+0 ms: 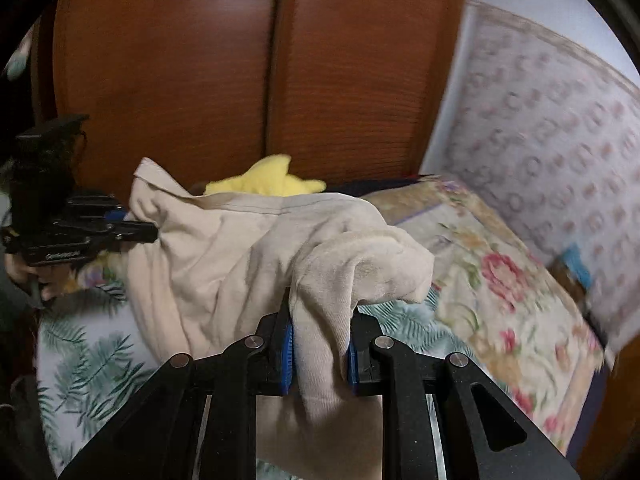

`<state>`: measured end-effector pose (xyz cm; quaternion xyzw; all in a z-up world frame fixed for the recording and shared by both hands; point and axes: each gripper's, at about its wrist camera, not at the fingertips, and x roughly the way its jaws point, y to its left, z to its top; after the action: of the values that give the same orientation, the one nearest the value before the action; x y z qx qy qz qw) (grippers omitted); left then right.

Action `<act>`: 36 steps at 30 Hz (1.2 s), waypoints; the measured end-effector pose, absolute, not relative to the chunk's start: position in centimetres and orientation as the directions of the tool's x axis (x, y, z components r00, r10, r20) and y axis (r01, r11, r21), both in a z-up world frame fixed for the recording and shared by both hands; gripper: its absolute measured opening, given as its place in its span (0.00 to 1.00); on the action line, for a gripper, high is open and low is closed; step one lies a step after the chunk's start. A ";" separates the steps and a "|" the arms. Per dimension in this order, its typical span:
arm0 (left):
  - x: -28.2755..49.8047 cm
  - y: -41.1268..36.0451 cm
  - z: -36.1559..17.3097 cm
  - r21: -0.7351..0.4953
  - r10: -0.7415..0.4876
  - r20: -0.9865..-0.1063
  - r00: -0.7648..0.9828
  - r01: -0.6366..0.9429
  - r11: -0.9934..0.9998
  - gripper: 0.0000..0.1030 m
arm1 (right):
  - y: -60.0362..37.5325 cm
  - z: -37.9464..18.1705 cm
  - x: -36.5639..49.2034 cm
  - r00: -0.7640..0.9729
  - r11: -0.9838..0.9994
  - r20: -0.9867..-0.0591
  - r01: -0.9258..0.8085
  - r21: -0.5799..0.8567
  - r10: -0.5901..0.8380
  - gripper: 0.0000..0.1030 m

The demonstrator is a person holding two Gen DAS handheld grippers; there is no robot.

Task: Fold small clothes
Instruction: 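Carry the shirt beside the yellow plush toy and open both tools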

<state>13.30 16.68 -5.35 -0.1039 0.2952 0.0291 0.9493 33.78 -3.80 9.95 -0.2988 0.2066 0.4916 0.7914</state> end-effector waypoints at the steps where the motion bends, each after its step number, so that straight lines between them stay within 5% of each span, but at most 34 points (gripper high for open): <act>1: 13.4 17.3 -6.0 -0.189 0.000 -0.575 0.818 -0.133 0.973 0.12 | -2.4 9.6 34.4 0.422 0.320 -0.634 -0.906 -0.277 0.648 0.20; 16: 11.9 19.2 -10.2 -0.194 0.080 -0.660 0.747 -0.273 0.942 0.12 | 10.8 6.4 38.7 0.371 0.252 -0.660 -0.929 -0.272 0.653 0.21; 20: 11.7 19.0 -10.3 -0.180 0.093 -0.662 0.744 -0.278 0.944 0.14 | 10.8 4.9 38.9 0.394 0.322 -0.660 -0.917 -0.235 0.640 0.35; 24: 10.9 18.4 -9.8 -0.150 0.117 -0.637 0.762 -0.271 0.951 0.38 | 9.0 4.8 39.5 0.415 0.405 -0.634 -0.898 -0.171 0.652 0.56; 27: 10.0 18.0 -8.8 -0.151 0.106 -0.603 0.791 -0.244 0.958 0.50 | 6.5 4.9 38.3 0.457 0.461 -0.607 -0.873 -0.163 0.651 0.60; 28: 9.9 17.9 -8.5 -0.144 0.110 -0.598 0.794 -0.241 0.960 0.67 | 5.5 5.0 37.7 0.469 0.479 -0.595 -0.864 -0.157 0.652 0.61; 30: 9.3 17.3 -7.6 -0.146 0.101 -0.565 0.819 -0.219 0.965 0.84 | 3.3 4.8 36.3 0.494 0.516 -0.576 -0.845 -0.141 0.652 0.61; 36: 8.6 14.3 -5.4 -0.129 0.065 -0.513 0.856 -0.152 0.980 0.88 | -3.3 4.3 30.4 0.574 0.619 -0.527 -0.778 -0.110 0.627 0.76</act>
<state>8.64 14.34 -5.40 -0.0828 0.2624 0.0565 0.9597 30.44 -3.25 4.32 -0.1673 0.2248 0.4033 0.8711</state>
